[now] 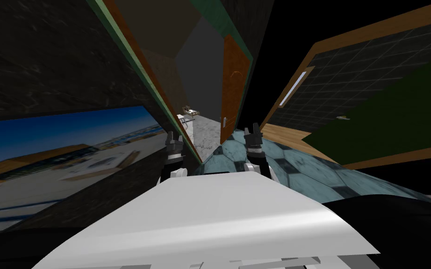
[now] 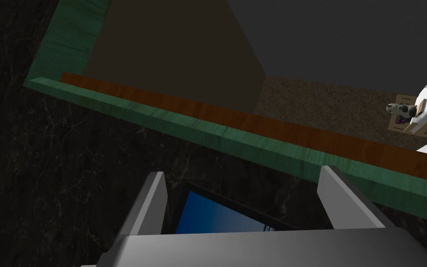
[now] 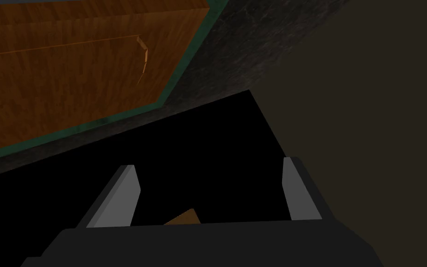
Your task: Push the door open
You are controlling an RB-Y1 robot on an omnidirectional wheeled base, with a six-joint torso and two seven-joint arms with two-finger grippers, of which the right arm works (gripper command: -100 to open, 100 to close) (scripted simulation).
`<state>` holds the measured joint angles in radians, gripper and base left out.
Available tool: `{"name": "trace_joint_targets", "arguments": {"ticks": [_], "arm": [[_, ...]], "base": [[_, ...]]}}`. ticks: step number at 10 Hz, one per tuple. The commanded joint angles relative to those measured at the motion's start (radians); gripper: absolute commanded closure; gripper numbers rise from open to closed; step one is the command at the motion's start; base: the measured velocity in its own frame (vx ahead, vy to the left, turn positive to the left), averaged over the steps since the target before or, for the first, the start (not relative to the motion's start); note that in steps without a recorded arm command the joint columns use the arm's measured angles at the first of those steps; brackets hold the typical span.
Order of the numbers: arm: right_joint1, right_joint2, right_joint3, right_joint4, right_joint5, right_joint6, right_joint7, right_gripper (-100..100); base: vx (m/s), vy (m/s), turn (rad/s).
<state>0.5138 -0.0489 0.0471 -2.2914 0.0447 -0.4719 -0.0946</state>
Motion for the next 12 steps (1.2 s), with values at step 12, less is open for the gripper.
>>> {"name": "trace_joint_targets", "arguments": {"ticks": [12], "arm": [[-0.165,-0.024,0.044,0.266,0.0,-0.01,-0.031,-100]], "base": [[0.074,-0.096,0.039]]}}
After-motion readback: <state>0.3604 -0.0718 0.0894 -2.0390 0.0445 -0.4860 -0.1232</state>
